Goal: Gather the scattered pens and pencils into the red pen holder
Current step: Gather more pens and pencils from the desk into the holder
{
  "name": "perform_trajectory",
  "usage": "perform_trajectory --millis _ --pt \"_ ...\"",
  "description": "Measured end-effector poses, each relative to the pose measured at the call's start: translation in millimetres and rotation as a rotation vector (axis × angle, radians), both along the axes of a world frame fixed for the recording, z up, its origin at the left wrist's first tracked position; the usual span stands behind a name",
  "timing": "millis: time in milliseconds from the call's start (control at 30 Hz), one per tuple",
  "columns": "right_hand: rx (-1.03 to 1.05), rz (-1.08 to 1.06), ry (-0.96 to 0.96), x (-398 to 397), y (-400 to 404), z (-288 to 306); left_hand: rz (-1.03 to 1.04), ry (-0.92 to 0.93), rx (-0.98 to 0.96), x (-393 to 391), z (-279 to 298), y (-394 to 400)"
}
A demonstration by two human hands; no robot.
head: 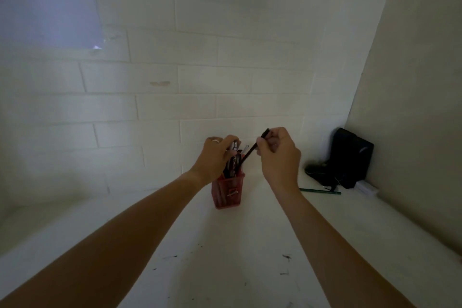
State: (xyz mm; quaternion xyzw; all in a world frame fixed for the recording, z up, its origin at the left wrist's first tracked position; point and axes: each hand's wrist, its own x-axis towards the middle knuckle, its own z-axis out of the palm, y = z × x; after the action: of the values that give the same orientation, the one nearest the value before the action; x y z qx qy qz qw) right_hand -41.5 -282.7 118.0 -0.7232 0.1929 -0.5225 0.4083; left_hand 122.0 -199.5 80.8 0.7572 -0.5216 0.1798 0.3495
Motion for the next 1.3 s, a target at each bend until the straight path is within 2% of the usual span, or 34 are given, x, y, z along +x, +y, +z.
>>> perform_trajectory --millis 100,267,333,467,567,633,700,800,867,933,1000,1100,1167,1300 --pt "-0.092 -0.001 0.048 13 6 -13 -0.014 -0.027 -0.018 3 -2 -1" --pt "-0.187 0.02 0.281 34 15 -41 -0.03 -0.037 -0.026 6 -6 -2" --pt "-0.221 -0.016 0.317 41 17 -49 -0.051 -0.017 -0.028 9 -9 -2" --pt "-0.195 -0.067 0.332 44 19 -54 -0.094 0.148 -0.104 1 -4 5" --pt "-0.232 0.009 0.391 42 14 -54 -0.092 0.251 -0.121 -5 -3 5" --pt "-0.261 0.113 0.407 34 11 -55 -0.058 0.151 -0.091 -5 -7 2" --pt "-0.218 0.158 0.343 21 3 -60 -0.017 0.014 -0.075 -4 -11 0" --pt "-0.196 -0.022 0.24 1 -26 -76 0.017 -0.049 -0.092 0 -15 1" --pt "-0.203 -0.194 0.354 -8 -56 -92 0.029 -0.026 -0.084 2 -14 1" --pt "-0.232 -0.309 0.594 -16 -86 -109 0.031 -0.024 -0.074 2 -14 0" --pt "-0.293 -0.307 0.815 -23 -111 -126 0.035 -0.021 -0.076 1 -13 0" --pt "-0.345 -0.274 1.033 -31 -133 -139 0.043 -0.038 -0.081 0 -14 2" --pt "-0.406 -0.308 1.075 -31 -136 -144 0.039 -0.038 -0.091 -3 -14 4" --pt "-0.548 -0.416 1.024 -28 -126 -146 0.02 0.006 -0.044 -6 -9 9"
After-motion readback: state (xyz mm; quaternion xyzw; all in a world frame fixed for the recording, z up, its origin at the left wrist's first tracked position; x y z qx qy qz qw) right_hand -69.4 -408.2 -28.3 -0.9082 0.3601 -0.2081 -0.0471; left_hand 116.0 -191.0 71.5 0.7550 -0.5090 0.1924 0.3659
